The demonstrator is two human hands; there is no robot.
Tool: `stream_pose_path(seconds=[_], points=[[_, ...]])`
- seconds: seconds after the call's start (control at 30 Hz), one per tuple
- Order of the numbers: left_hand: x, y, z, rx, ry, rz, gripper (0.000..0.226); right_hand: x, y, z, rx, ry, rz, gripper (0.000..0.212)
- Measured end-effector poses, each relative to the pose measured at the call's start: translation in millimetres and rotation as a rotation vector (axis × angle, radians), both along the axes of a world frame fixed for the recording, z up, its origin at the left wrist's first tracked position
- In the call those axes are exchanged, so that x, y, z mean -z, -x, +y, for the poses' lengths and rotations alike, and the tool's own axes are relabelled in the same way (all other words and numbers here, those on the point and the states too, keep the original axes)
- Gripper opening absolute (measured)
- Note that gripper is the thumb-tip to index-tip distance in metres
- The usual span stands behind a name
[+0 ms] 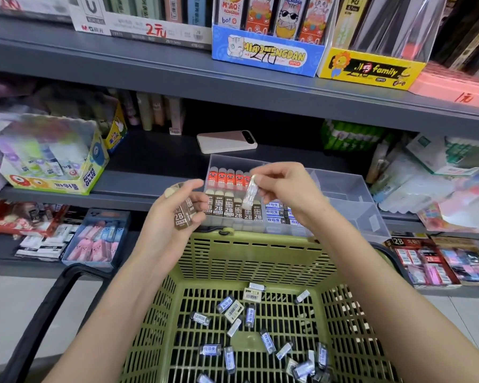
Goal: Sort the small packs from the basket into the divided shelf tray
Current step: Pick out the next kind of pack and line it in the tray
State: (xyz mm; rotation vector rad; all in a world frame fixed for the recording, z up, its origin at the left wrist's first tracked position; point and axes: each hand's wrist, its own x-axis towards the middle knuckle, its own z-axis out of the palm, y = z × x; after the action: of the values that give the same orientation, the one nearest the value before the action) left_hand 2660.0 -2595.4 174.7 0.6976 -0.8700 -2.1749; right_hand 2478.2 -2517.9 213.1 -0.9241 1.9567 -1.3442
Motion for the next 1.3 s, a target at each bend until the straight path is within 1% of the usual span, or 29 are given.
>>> stream_pose_path(seconds=[0.07, 0.13, 0.17, 0.23, 0.3, 0.33, 0.37, 0.43, 0.5, 0.53, 0.57, 0.6, 0.63, 0.67, 0.7, 0.77, 0.83, 0.9, 0.97, 1.03, 1.07, 1.13, 1.2, 1.23, 1.3], points=[[-0.1, -1.4, -2.9, -0.024, -0.085, 0.064, 0.041, 7.4, -1.5, -5.2, -0.03, -0.149, 0.145, 0.012], [1.1, -1.3, -5.4, -0.047, -0.111, 0.073, 0.035, 14.2, -6.9, -10.1, -0.033, -0.237, 0.226, 0.005], [2.0, -1.0, -6.4, -0.057, -0.109, 0.058, 0.03, 16.8, -9.4, -11.9, -0.027, -0.255, 0.253, 0.006], [3.8, -0.7, -7.3, -0.082, -0.097, 0.03, 0.022, 22.1, -13.7, -14.6, -0.017, -0.261, 0.308, 0.021], [4.6, -0.8, -7.5, -0.092, -0.079, 0.029, 0.009, 26.4, -19.0, -15.0, -0.03, -0.268, 0.413, 0.027], [4.3, -0.7, -7.2, -0.095, -0.072, 0.037, 0.005, 27.5, -21.2, -14.9, -0.037, -0.267, 0.462, 0.026], [4.8, -0.7, -7.2, -0.097, -0.069, 0.046, 0.008, 28.6, -22.0, -14.6, -0.042, -0.26, 0.482, 0.024], [5.2, -1.0, -8.1, -0.096, -0.072, 0.066, 0.011, 27.7, -21.4, -13.4, -0.062, -0.252, 0.444, 0.019], [5.7, -1.1, -9.1, -0.079, -0.085, 0.078, 0.009, 25.5, -20.0, -12.1, -0.078, -0.256, 0.372, 0.017], [6.1, -0.8, -9.6, -0.069, -0.092, 0.086, 0.006, 24.7, -20.3, -11.6, -0.088, -0.262, 0.37, 0.015], [6.2, -0.5, -9.8, -0.063, -0.092, 0.094, 0.005, 24.3, -20.9, -11.1, -0.095, -0.266, 0.419, 0.013], [6.6, -0.2, -9.7, -0.058, -0.081, 0.102, 0.009, 23.3, -23.3, -10.4, -0.091, -0.262, 0.514, 0.009], [7.1, 0.0, -9.7, -0.053, -0.063, 0.111, 0.014, 21.4, -27.6, -8.9, -0.077, -0.23, 0.598, 0.005], [7.5, -0.1, -10.0, -0.051, -0.043, 0.121, 0.018, 18.9, -33.4, -7.0, -0.068, -0.166, 0.634, 0.006], [7.4, -0.3, -10.0, -0.047, -0.025, 0.133, 0.022, 16.5, -40.0, -4.7, -0.081, -0.087, 0.606, 0.01], [7.2, -0.7, -9.8, -0.025, 0.011, 0.164, 0.026, 11.2, -55.3, -1.6, -0.152, 0.043, 0.414, 0.011], [5.9, -0.7, -7.6, 0.009, 0.047, 0.177, 0.03, 9.2, -68.0, -1.1, -0.208, 0.056, 0.277, 0.01], [5.1, 0.0, -4.2, 0.04, 0.072, 0.188, 0.032, 10.9, -75.9, -1.6, -0.231, 0.024, 0.228, 0.011], [4.7, 1.0, -0.8, 0.059, 0.088, 0.204, 0.03, 14.1, -79.7, -0.6, -0.222, 0.049, 0.153, 0.009], [3.0, 1.4, 1.8, 0.088, 0.13, 0.212, 0.028, 14.3, -75.9, 2.8, -0.171, 0.139, -0.056, 0.011], [2.7, 1.3, 3.2, 0.105, 0.178, 0.196, 0.028, 11.5, -70.8, 4.9, -0.139, 0.201, -0.16, 0.011], [4.0, 1.7, 6.2, 0.113, 0.251, 0.113, 0.027, 3.2, -52.8, 8.0, -0.086, 0.324, -0.273, 0.006], [5.7, 0.7, 6.0, 0.067, 0.248, 0.002, 0.025, -6.3, -30.3, 10.6, -0.03, 0.371, -0.295, 0.005], [5.8, -0.2, 5.0, 0.039, 0.242, -0.047, 0.023, -9.6, -19.1, 11.6, -0.004, 0.338, -0.256, 0.006], [5.0, -2.0, 1.6, -0.006, 0.207, -0.101, 0.022, -9.5, -0.9, 11.8, 0.013, 0.14, -0.051, 0.012]])
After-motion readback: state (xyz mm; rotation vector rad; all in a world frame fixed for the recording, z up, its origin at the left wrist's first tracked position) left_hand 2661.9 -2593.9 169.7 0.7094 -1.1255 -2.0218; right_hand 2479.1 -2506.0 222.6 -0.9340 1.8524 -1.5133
